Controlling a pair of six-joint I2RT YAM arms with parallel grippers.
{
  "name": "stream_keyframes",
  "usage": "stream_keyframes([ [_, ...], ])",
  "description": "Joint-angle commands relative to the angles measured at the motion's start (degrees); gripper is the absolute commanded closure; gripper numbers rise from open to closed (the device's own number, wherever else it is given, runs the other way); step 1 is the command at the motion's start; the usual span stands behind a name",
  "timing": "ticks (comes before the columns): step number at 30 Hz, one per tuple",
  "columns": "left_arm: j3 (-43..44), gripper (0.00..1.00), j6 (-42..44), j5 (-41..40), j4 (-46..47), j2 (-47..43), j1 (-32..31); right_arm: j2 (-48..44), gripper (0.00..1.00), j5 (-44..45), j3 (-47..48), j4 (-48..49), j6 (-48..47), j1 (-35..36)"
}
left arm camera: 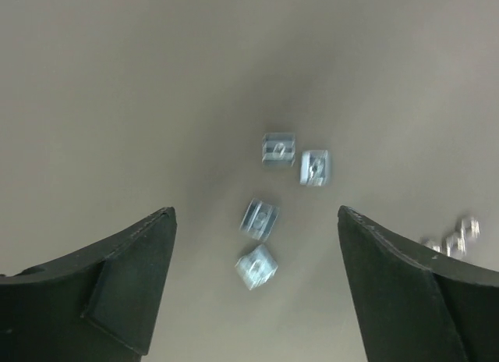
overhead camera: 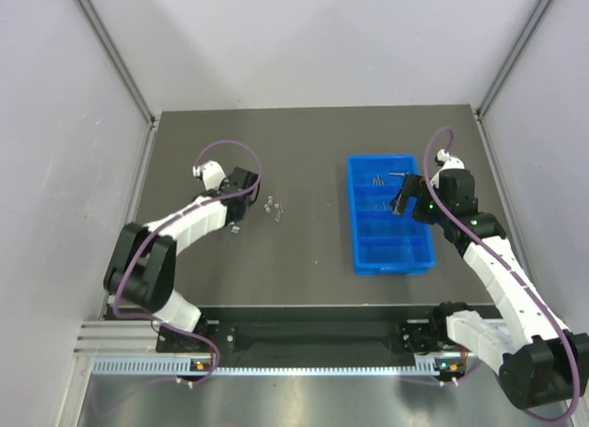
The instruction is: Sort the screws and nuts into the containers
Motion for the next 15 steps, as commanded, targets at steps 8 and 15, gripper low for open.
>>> stream_keyframes([
  [8,6.21,0.23,-1.12,0.05,5.39,9.36,5.55,0.34,0.0,1.32,0.96,0.69,-0.75,0.55],
  [15,5.43,0.33,1.33,2.16,7.94,11.65,6.26,2.01,0.0,1.94,1.92,1.31,-0.66,0.64],
])
